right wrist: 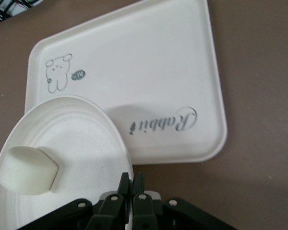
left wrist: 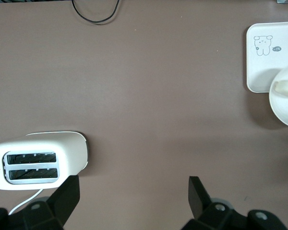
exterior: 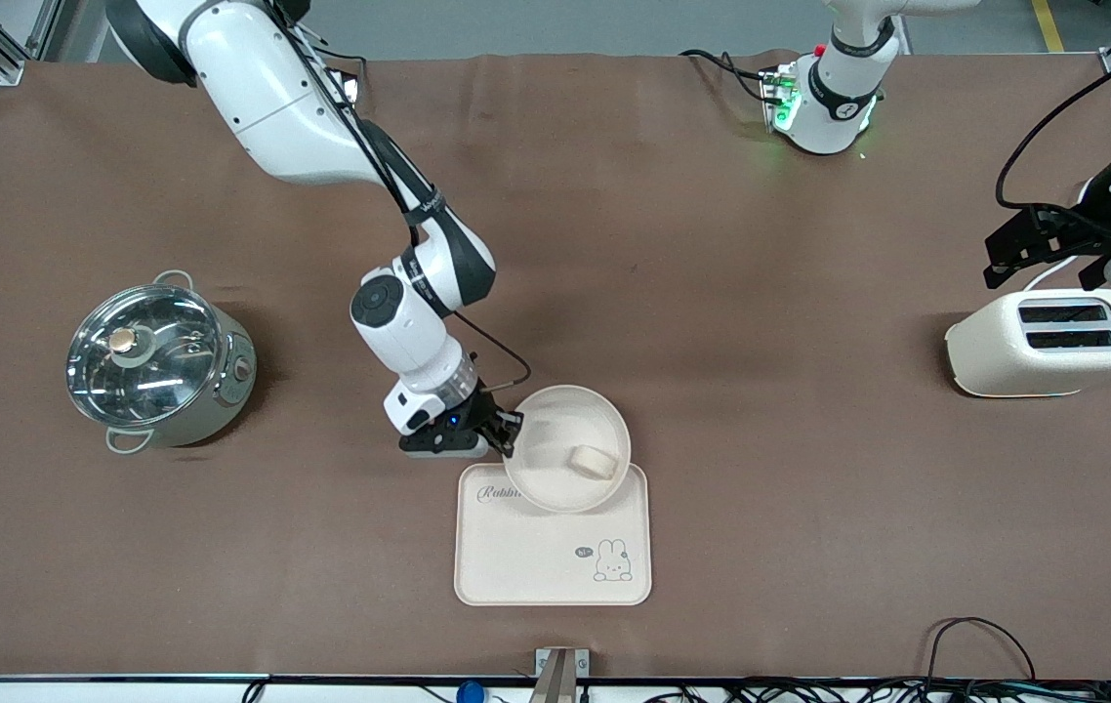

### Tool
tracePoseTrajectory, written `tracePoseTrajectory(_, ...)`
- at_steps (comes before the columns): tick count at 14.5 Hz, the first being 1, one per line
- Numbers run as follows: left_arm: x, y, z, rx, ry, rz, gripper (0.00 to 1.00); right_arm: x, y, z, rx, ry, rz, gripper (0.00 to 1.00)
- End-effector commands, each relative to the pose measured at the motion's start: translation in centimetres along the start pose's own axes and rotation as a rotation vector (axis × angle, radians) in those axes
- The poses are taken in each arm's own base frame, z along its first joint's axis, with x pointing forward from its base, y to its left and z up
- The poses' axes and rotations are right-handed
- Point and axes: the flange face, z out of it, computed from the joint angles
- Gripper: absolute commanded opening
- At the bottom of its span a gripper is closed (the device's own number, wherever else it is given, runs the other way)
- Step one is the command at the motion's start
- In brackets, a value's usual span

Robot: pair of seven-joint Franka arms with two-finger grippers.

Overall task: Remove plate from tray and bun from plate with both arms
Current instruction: 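Lift the plate off the tray with the right gripper and set it beside the tray, then open the right gripper and withdraw while the left gripper reaches the plate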

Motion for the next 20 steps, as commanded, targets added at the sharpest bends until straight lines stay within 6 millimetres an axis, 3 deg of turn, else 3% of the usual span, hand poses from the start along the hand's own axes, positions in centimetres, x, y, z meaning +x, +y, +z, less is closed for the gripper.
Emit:
tracePoseTrajectory(1, 0.1, -0.1, -0.3, 0.005, -0.006, 0.005, 1.00, -4.5, 1.2, -2.4, 0.018, 0.001, -0.009, 0.00)
tracePoseTrajectory(4, 0.1, -0.1, -0.2, 0.006, -0.008, 0.005, 1.00, -7.2, 2.6, -1.5, 0.025, 0.027, -0.014, 0.00)
tracePoseTrajectory(6, 0.1, -0.1, -0.2, 0.006, -0.008, 0.003, 1.00, -9.2, 2.5, -1.2, 0.043, 0.033, -0.023, 0.00)
tracePoseTrajectory(8, 0.1, -0.1, -0.1, 0.006, -0.011, 0.003, 1.00, -9.9, 2.8, -1.0, 0.041, 0.028, -0.013, 0.04)
tracePoseTrajectory(9, 0.0, -0.1, -0.1, 0.004, -0.014, 0.003, 1.00, -9.9, 2.7, -1.0, 0.043, 0.030, -0.001, 0.26)
tracePoseTrajectory(10, 0.1, -0.1, 0.0, 0.004, -0.016, 0.003, 1.00, -9.8, 2.7, -1.1, 0.044, 0.029, 0.018, 0.63)
tracePoseTrajectory(11, 0.1, 0.0, 0.1, 0.004, -0.019, 0.003, 1.00, -9.8, 2.5, -1.2, 0.046, 0.031, 0.022, 0.69)
tracePoseTrajectory(15, 0.0, 0.1, 0.2, 0.003, -0.026, -0.002, 1.00, -7.3, 1.7, -3.8, 0.054, 0.045, 0.028, 0.97)
tracePoseTrajectory(17, -0.1, 0.4, 0.9, -0.008, -0.042, -0.004, 1.00, -4.4, 1.2, -6.7, 0.026, 0.002, 0.037, 1.00)
tracePoseTrajectory(19, 0.2, 2.1, 1.4, -0.060, -0.045, -0.035, 1.00, -1.9, 0.7, -11.0, -0.011, -0.049, 0.032, 1.00)
tracePoseTrajectory(20, 0.5, 5.4, 2.6, -0.076, -0.059, -0.033, 1.00, -0.4, 0.9, -13.3, -0.030, -0.072, 0.027, 1.00)
